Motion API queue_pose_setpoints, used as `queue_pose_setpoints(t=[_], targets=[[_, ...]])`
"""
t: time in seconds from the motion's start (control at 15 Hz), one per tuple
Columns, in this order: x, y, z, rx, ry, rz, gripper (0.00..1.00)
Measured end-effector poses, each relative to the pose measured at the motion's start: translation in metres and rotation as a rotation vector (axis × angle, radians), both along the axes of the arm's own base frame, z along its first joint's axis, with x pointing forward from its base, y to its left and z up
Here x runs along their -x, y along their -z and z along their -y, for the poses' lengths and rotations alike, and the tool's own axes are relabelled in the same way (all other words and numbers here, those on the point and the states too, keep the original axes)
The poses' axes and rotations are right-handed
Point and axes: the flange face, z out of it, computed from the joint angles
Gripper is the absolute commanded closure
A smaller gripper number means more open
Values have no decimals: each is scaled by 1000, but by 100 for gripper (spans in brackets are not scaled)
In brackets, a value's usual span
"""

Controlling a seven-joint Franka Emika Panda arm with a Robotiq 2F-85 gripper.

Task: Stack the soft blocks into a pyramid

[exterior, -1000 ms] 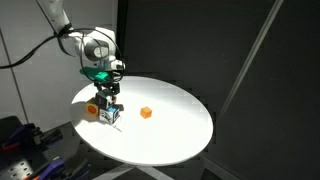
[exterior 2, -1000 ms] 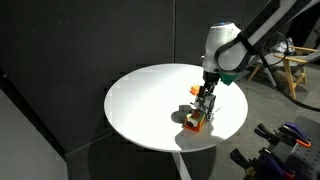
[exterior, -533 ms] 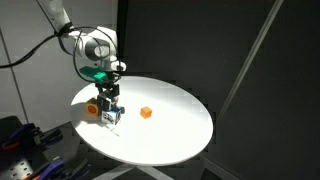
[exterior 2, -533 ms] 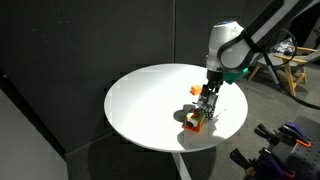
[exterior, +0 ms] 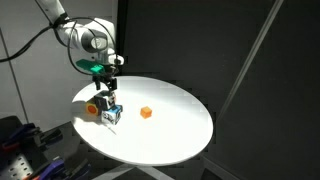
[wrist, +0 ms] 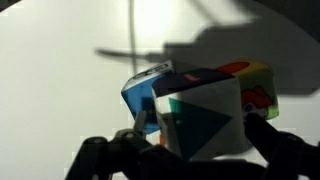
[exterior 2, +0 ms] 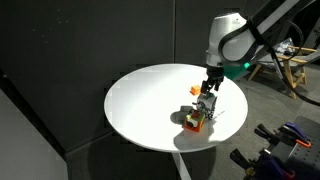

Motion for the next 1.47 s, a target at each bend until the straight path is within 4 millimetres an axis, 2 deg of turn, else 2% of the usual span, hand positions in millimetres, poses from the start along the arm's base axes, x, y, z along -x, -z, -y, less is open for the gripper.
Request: queue_pose_setpoints(t=[0.4, 1.13, 1.47], targets=[[4, -17, -5, -10, 6, 10, 0], [4, -14, -5, -10, 7, 7, 0], [4, -33, 0, -13, 68, 47, 0]])
